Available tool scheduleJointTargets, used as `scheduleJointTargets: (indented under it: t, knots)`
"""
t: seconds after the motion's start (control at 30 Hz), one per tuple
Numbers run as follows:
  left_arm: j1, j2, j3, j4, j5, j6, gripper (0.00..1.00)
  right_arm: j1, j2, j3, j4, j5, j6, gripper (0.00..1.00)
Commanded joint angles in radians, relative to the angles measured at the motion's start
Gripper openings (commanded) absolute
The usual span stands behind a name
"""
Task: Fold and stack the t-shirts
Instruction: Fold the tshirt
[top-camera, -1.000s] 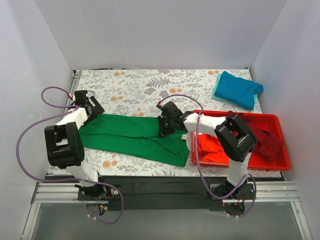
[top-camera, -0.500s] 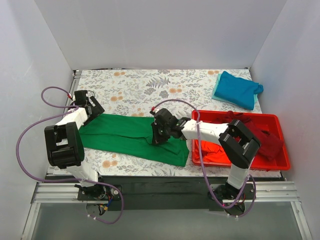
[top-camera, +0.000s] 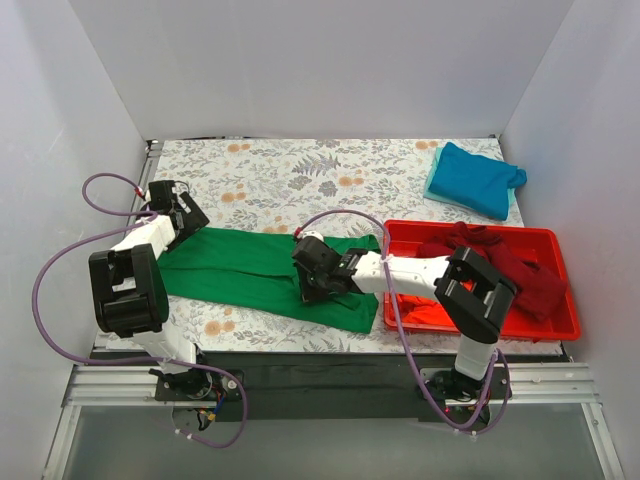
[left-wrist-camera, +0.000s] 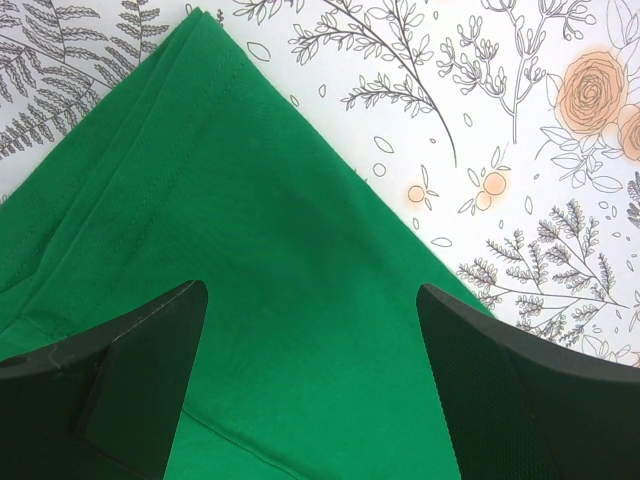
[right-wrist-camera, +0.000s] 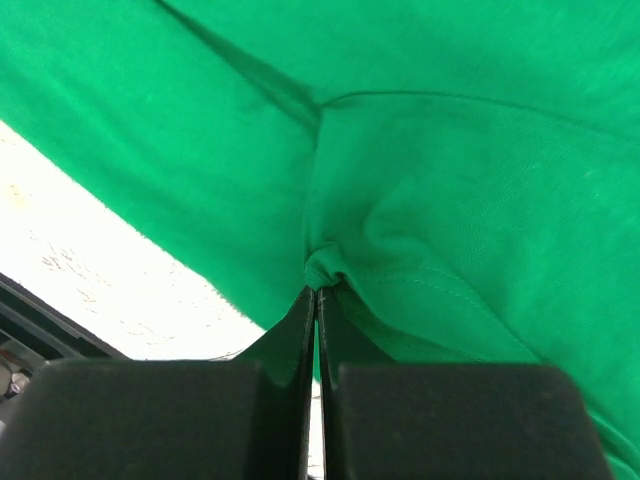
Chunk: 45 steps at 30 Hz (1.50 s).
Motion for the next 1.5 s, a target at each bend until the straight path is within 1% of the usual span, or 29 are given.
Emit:
scheduleJointTargets:
  t: [0.0,0.1,0.13,0.17,0.23,0.33,0.37,0.4,0.6,0.63,0.73,0.83,0.93,1.07,1.13,1.3,1.33,1.47]
  knots:
    - [-0.003,-0.001,0.032,0.002,0.014,0.005,0.85,0.043,0.010,0.059,-0.062,0.090,0.065,0.01]
    - [-0.003,0.004,0.032,0.002,0.020,0.003,0.85,0.068,0.027,0.097,-0.098,0.119,0.082,0.01]
    - [-0.003,0.004,0.032,0.002,0.022,0.003,0.85,0.071,0.032,0.117,-0.109,0.124,0.087,0.04]
    - [-0.003,0.004,0.030,0.001,0.022,0.003,0.85,0.078,0.039,0.125,-0.129,0.128,0.088,0.14]
    - [-0.003,0.006,0.030,0.002,0.023,0.003,0.85,0.087,0.044,0.143,-0.144,0.142,0.094,0.24]
    - [-0.003,0.006,0.030,0.002,0.026,0.002,0.85,0.106,0.040,0.149,-0.164,0.154,0.103,0.46]
    - [-0.003,0.004,0.029,0.002,0.026,0.002,0.85,0.117,0.032,0.149,-0.174,0.158,0.107,0.66]
    - [-0.003,0.004,0.030,0.002,0.028,0.002,0.85,0.121,0.027,0.149,-0.175,0.161,0.108,0.67]
    - [-0.003,0.004,0.029,0.002,0.026,0.003,0.85,0.140,-0.052,0.122,-0.186,0.213,0.108,0.66]
    - [-0.003,0.004,0.029,0.001,0.022,0.003,0.85,0.138,-0.065,0.116,-0.187,0.245,0.104,0.66]
    - [-0.003,0.004,0.029,0.002,0.026,0.000,0.85,0.115,-0.121,0.077,-0.189,0.273,0.091,0.64]
    - [-0.003,-0.020,0.015,0.016,0.025,0.000,0.84,0.059,-0.187,0.013,-0.188,0.273,0.087,0.61]
    - [-0.017,-0.042,0.009,0.025,0.026,0.003,0.84,0.019,-0.213,-0.035,-0.184,0.271,0.071,0.60]
    - [-0.084,-0.048,0.009,0.035,0.026,0.019,0.84,-0.084,-0.243,-0.076,-0.146,0.263,0.033,0.57]
    - [-0.094,-0.053,-0.002,0.048,0.068,0.023,0.83,-0.119,-0.244,-0.084,-0.128,0.248,0.018,0.57]
    - [-0.094,-0.027,-0.009,0.085,0.169,0.014,0.84,-0.230,-0.220,-0.058,-0.095,0.242,-0.048,0.55]
    - [-0.094,-0.008,-0.012,0.091,0.177,0.011,0.84,-0.263,-0.206,-0.047,-0.092,0.239,-0.059,0.54]
    - [-0.086,0.045,-0.005,0.098,0.201,-0.003,0.84,-0.336,-0.162,0.014,-0.092,0.221,-0.120,0.51]
